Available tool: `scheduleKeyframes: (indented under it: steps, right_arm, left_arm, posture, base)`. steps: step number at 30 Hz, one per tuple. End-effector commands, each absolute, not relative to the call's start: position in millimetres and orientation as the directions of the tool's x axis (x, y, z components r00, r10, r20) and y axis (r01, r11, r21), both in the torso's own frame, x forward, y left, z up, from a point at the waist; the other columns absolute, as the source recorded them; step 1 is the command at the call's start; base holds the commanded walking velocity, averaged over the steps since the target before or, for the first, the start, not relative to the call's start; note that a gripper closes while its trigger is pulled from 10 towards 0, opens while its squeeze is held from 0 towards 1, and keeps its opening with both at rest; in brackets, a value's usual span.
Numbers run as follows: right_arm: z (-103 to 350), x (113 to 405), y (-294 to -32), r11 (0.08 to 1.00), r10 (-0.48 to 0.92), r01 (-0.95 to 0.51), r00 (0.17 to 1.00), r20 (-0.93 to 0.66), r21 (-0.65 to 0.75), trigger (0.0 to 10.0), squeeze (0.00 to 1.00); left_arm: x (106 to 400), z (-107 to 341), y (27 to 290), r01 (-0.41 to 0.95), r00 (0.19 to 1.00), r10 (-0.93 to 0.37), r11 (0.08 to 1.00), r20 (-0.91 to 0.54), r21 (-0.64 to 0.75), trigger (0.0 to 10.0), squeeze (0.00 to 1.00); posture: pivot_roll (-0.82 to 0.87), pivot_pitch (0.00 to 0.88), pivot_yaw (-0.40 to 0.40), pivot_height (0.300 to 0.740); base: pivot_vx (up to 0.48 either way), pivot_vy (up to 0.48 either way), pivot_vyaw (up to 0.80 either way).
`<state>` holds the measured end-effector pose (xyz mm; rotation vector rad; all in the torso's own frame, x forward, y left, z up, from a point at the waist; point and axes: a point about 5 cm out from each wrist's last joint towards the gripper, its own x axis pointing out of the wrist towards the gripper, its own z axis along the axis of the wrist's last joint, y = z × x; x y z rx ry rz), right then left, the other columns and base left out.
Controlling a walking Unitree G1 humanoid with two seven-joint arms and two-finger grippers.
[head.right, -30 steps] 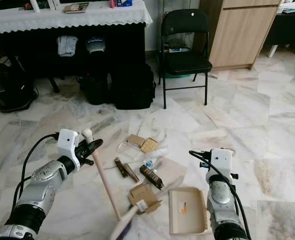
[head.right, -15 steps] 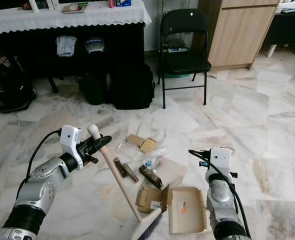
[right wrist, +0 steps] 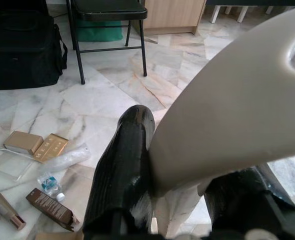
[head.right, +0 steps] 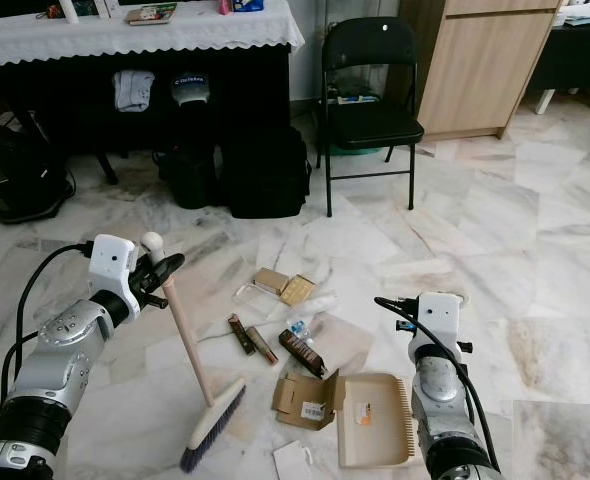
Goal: Sweep floor
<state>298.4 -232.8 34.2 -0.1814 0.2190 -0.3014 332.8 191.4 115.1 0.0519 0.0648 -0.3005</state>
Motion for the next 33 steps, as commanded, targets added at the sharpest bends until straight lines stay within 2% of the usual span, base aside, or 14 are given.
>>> scheduleKeyframes:
  steps: [1, 8, 20, 33]
  right_arm:
    - [38, 300, -236, 0.937, -0.313, 0.275, 0.934, -0.169, -0.218, 10.0, 0.00]
    - [39, 298, -241, 0.927, -0.337, 0.299, 0.929, -0.155, -0.224, 10.0, 0.00]
    - [42, 293, -254, 0.880, -0.443, 0.408, 0.890, -0.109, -0.242, 10.0, 0.00]
    - [43, 296, -251, 0.902, -0.408, 0.380, 0.905, -0.118, -0.204, 10.0, 0.00]
  left_arm:
    - [336, 118, 187, 0.288, 0.957, -0.287, 0.957, -0.041, 0.040, 10.0, 0.00]
    - [334, 99, 183, 0.206, 0.978, -0.207, 0.978, -0.040, -0.009, 10.0, 0.00]
    - [332, 92, 177, 0.198, 0.979, -0.199, 0.980, -0.038, -0.015, 10.0, 0.00]
    - [334, 94, 177, 0.200, 0.979, -0.200, 0.980, -0.033, -0.002, 10.0, 0.00]
  posture:
    - [-0.01, 0.000, 0.033, 0.740]
    - [-0.01, 0.000, 0.025, 0.740]
    - [0.00, 0.000, 0.017, 0.740]
    - [0.01, 0.000, 0.024, 0.740]
  base:
    - [0.000, 0.000, 0.00]
    - [0.000, 0.000, 0.00]
    - [0.000, 0.000, 0.00]
    - [0.000, 0.000, 0.00]
